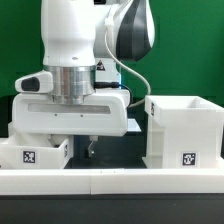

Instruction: Assemble drawer

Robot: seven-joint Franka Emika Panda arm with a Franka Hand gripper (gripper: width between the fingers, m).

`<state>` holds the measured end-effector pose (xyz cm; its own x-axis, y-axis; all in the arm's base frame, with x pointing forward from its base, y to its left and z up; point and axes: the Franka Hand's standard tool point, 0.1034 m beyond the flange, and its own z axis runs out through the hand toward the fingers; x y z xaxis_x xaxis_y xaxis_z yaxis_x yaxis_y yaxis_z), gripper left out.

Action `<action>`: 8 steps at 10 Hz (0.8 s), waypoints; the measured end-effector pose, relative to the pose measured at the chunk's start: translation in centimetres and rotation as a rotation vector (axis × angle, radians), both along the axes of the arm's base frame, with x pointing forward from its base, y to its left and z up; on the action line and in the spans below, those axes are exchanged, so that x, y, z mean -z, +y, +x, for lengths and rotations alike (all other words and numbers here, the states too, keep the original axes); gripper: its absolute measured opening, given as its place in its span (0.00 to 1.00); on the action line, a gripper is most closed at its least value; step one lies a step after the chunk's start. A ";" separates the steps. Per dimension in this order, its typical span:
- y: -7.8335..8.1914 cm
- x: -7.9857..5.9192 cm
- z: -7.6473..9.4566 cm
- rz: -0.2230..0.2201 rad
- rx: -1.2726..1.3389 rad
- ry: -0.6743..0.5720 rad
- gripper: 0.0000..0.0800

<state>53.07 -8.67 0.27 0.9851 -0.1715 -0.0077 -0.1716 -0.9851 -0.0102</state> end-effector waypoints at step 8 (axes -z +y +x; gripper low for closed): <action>0.0 0.0 0.0 0.000 0.000 0.000 0.09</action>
Offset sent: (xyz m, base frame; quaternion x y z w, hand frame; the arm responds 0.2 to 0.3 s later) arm 0.0000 0.0000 0.0000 0.0000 0.0000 0.0000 1.0000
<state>53.07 -8.67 0.28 0.9851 -0.1716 -0.0081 -0.1717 -0.9851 -0.0104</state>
